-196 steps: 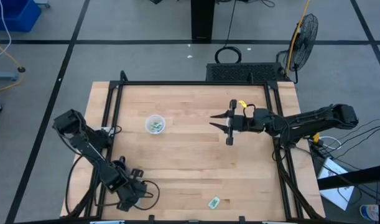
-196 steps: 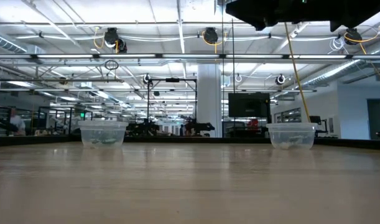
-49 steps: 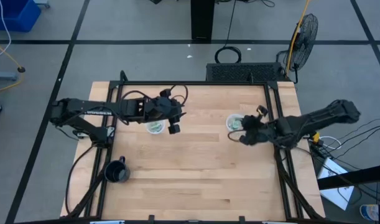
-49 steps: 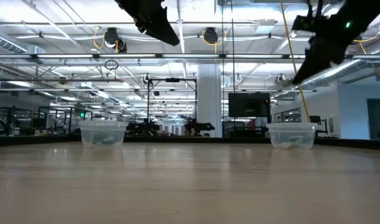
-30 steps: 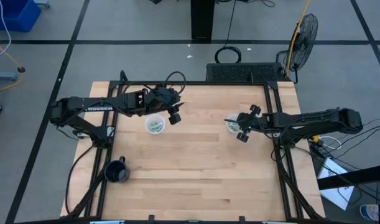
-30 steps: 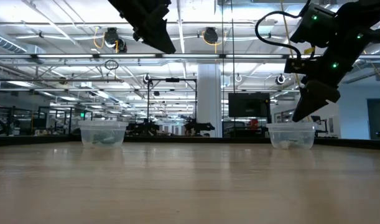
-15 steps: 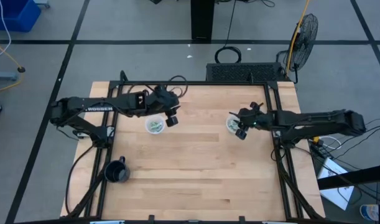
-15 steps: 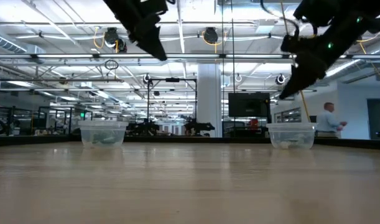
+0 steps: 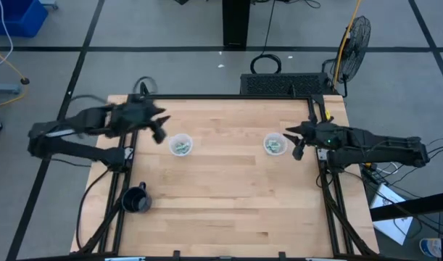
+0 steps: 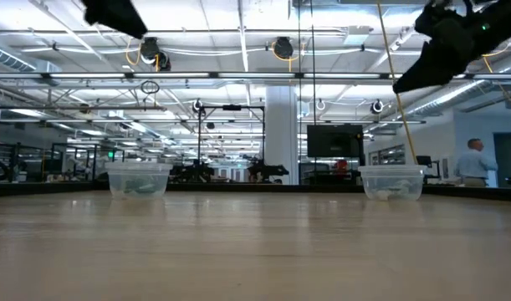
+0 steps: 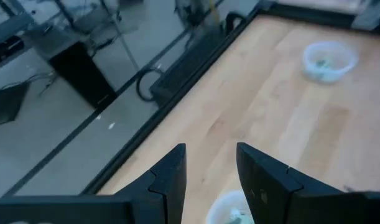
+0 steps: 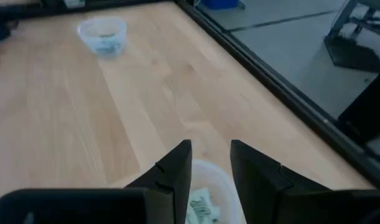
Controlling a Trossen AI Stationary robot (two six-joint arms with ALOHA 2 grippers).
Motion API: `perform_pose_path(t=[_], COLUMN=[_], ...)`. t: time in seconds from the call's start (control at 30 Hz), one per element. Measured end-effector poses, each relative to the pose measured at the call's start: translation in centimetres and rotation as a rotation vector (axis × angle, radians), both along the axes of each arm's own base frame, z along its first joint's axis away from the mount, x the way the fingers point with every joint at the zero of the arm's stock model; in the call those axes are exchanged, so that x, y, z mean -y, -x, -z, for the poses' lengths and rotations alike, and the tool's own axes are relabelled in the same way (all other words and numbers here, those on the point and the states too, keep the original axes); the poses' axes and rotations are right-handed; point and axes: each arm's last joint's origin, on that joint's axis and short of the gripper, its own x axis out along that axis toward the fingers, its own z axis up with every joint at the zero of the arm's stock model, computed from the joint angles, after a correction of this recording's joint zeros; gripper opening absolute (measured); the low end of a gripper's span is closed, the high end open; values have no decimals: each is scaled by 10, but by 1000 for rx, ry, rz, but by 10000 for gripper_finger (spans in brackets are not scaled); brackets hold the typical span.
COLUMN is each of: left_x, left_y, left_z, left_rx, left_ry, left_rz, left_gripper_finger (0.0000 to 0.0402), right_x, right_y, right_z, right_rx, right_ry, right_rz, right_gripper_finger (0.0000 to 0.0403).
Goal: Pick and place Stevia / Truvia into bins
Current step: Return to Home Position
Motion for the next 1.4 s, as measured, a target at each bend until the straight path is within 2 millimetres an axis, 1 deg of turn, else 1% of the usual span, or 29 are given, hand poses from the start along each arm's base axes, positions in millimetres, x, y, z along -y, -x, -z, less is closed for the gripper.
perform_pose_path(t=[0.1,0.17,0.23,0.3,0.37,0.47,0.53,0.6,0.73,0.9,0.93,1.03,1.1,1.17,1.27,1.4], left_x=[7,10,14,16,19,24,25,25,25,26,26,26,26,25,25,25], left_y=[33,50,63,70,72,71,70,71,79,100,102,100,96,90,84,72], left_z=[10,21,36,51,70,89,98,106,111,104,104,106,107,117,128,157], left_rx=[116,209,303,414,493,620,673,685,690,791,795,781,788,755,800,790], left_ry=[31,47,57,63,60,23,-14,-29,-5,-29,-32,-31,-27,-10,-14,9], left_rz=[5,25,66,124,218,358,405,425,418,429,430,430,416,409,410,414], left_gripper_finger=[147,147,147,147,147,147,147,147,147,147,147,147,147,147,147,147], right_x=[-1,-1,-3,-5,-7,-9,-10,-10,-10,-10,-10,-10,-10,-10,-10,-10], right_y=[6,7,7,7,8,9,10,12,16,19,19,19,18,18,18,18], right_z=[14,22,31,42,52,65,73,76,78,82,81,81,82,80,78,77], right_rx=[87,175,241,311,381,465,484,507,515,495,497,510,533,570,615,624], right_ry=[-35,-10,23,30,30,40,39,33,29,18,18,27,37,44,17,2], right_rz=[21,-9,-65,-138,-217,-299,-305,-301,-299,-296,-295,-295,-293,-296,-283,-287], right_gripper_finger=[105,106,107,107,105,105,106,107,106,107,107,106,105,105,106,106])
